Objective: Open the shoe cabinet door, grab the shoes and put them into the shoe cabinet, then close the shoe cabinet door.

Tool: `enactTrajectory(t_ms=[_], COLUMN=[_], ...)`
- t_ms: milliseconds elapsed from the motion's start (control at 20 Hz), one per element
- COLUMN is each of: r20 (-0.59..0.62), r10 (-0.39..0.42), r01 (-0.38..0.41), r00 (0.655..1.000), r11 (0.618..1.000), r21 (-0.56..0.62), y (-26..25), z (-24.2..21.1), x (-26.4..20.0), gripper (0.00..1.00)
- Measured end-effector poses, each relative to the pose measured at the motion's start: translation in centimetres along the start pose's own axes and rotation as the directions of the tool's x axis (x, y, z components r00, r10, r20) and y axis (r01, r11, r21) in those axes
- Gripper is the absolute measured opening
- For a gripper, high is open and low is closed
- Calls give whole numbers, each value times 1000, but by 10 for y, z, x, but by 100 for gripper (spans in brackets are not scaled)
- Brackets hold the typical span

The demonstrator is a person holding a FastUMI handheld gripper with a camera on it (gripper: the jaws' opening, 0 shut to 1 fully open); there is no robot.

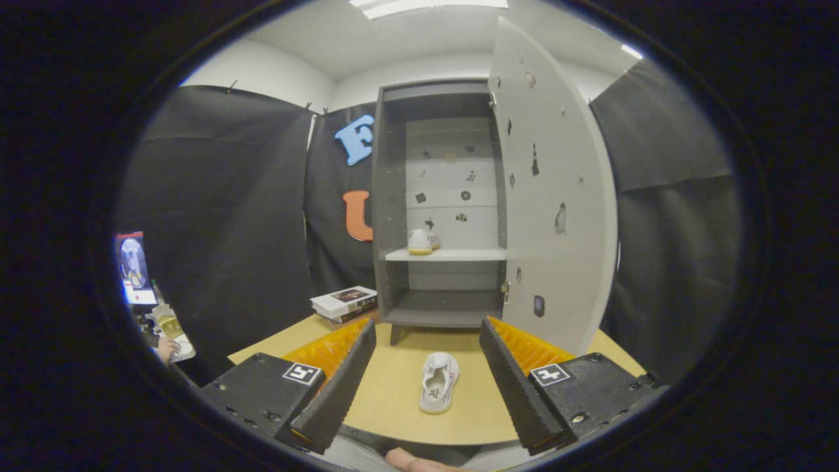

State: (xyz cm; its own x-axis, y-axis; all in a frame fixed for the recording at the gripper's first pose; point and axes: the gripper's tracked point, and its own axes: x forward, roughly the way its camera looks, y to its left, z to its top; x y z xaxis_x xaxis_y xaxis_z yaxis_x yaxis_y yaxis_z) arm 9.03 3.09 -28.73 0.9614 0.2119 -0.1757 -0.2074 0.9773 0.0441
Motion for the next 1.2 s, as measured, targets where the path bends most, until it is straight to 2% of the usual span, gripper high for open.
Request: enactTrajectory(t_ms=[250, 350, 450, 600, 800, 950, 1050, 1200], r20=[-123, -202, -268, -323, -331, -362, -366, -373], r10=[-64, -67, -61, -9, -41, -72, -101, -56], r01=[61, 61, 68, 45, 89, 126, 158, 124], r00=[990, 977, 961, 946, 943, 929, 925, 926], r11=[998, 998, 998, 993, 987, 984, 979, 979], r21=[-26, -33, 16, 106, 132, 127, 128, 163], y=[-8, -8, -10, -9, -23, -28, -36, -34], z=[-99, -141, -172, -199, -211, -224, -227, -229], x=[94, 127, 152, 181, 216, 236, 247, 256], gripper=[100, 100, 100, 96, 82, 39, 34, 26])
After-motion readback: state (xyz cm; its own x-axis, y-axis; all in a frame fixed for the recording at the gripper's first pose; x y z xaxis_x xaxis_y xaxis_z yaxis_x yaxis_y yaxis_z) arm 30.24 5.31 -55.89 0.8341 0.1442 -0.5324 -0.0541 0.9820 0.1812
